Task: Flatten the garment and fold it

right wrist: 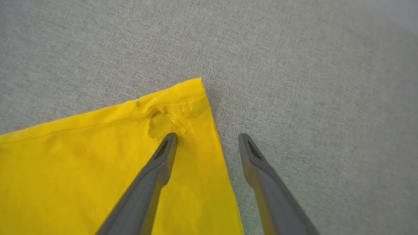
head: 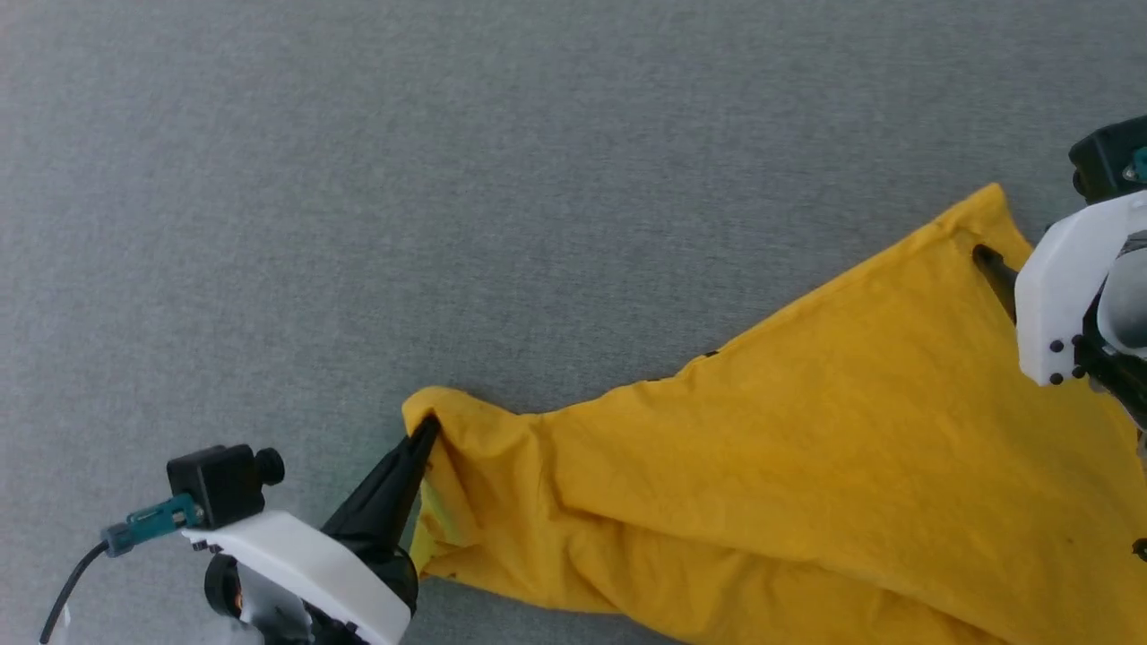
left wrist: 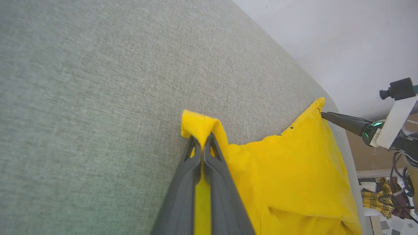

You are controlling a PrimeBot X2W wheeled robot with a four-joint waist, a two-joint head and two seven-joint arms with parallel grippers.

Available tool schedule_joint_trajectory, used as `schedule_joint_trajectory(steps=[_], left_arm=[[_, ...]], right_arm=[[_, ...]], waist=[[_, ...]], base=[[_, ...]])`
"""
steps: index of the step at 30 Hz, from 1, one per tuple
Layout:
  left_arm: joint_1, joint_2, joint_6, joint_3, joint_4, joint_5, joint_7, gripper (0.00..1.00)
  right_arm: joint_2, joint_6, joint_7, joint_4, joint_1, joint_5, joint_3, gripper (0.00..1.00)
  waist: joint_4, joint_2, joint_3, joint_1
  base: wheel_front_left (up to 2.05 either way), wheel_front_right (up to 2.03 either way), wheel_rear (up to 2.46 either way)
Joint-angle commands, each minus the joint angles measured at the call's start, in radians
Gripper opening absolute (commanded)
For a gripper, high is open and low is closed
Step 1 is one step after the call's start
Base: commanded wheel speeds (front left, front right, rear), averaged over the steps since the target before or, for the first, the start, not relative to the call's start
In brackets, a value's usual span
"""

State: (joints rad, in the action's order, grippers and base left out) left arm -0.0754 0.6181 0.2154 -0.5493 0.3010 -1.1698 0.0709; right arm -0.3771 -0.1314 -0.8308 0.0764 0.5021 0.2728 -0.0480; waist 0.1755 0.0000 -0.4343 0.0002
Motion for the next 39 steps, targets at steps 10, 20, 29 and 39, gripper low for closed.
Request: schedule_joint_trajectory(steps=[10, 20, 29, 39], left_arm=[[-0.034, -0.012, -0.020, -0.002, -0.034, 0.002, -0.005, 0.00], [-0.045, -0.005, 0.012, 0.020, -0.058, 0.021, 0.014, 0.00], [-0.185, 0.004, 0.151, 0.104, -0.115, 0.127, 0.080, 0.00], [-0.562, 0.050, 0.143, 0.078, -0.198, 0.246, -0.042, 0.00]], right_arm=[[-0.019, 0.001, -0.037, 0.087, 0.014, 0.028, -0.049, 0.00], [0.027, 0.001, 0.172, 0.051, -0.038, 0.027, 0.017, 0.00], [0.125, 0.001, 0.344, -0.045, -0.101, 0.014, 0.113, 0.00], [0.201, 0.001, 0.324, -0.097, 0.038, 0.027, 0.095, 0.00]], waist=[[0.040, 0.0000, -0.023, -0.0002], [-0.026, 0.0000, 0.134, -0.0002], [-0.112, 0.0000, 0.338, -0.0002], [-0.182, 0.0000, 0.475, -0.0002]], base=[[0.00, 0.00, 0.00], [0.00, 0.00, 0.00], [0.00, 0.00, 0.00], [0.00, 0.00, 0.00]])
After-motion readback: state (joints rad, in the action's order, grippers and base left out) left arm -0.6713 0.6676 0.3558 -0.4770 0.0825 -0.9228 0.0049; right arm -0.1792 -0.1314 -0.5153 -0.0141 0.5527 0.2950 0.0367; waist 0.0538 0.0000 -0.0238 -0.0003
